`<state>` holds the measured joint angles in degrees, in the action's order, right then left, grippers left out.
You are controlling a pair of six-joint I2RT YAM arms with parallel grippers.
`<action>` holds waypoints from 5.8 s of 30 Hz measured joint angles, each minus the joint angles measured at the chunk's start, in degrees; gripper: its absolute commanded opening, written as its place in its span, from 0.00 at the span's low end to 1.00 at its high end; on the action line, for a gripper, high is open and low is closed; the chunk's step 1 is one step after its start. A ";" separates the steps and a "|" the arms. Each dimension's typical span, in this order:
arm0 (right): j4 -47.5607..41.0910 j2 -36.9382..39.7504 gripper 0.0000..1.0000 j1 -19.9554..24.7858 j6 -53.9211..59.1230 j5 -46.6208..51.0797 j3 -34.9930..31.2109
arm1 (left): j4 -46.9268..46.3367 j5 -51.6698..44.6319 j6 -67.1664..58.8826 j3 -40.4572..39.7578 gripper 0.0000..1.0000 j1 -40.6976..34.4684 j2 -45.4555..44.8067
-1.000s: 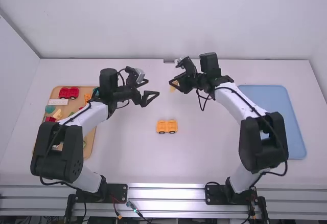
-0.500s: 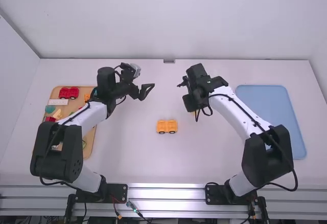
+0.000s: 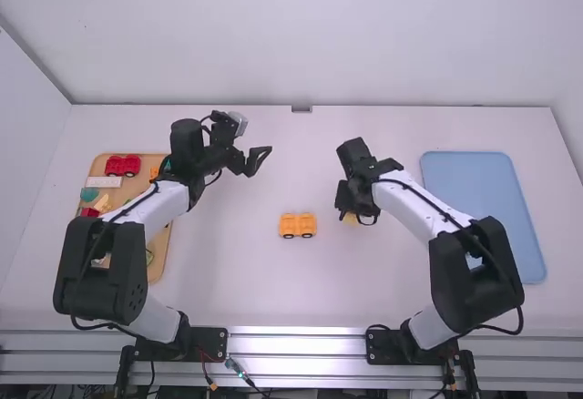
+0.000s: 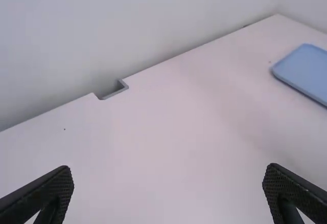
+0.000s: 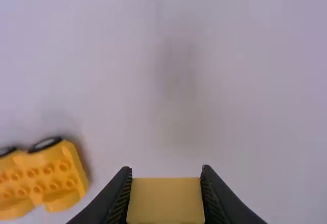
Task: Assemble lego blocks to make yellow taxi
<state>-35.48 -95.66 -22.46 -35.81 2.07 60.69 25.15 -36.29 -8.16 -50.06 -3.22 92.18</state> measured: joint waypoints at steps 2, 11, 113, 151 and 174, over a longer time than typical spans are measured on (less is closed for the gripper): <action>0.94 -0.02 0.00 1.01 -4.20 -1.38 -0.70 | -0.04 0.00 -0.02 0.00 0.99 0.00 0.00; 2.16 -0.02 0.00 6.45 -21.16 -7.06 -1.84 | -1.73 0.04 0.00 0.00 0.99 0.02 0.00; -5.07 -13.94 0.99 -4.68 94.86 -8.37 9.75 | -6.88 2.93 -0.02 0.00 0.99 0.11 0.00; 28.89 1.81 0.99 15.21 101.88 -45.62 -16.61 | -5.38 -34.10 -49.18 8.83 0.99 -1.90 5.88; 24.83 -16.31 0.91 21.66 115.99 -58.75 -14.71 | -1.73 -34.51 -42.58 8.83 0.99 -2.62 10.51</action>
<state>-10.66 -111.96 -0.80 80.18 -56.69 45.98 23.42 -70.81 -50.74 -41.23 -5.85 102.69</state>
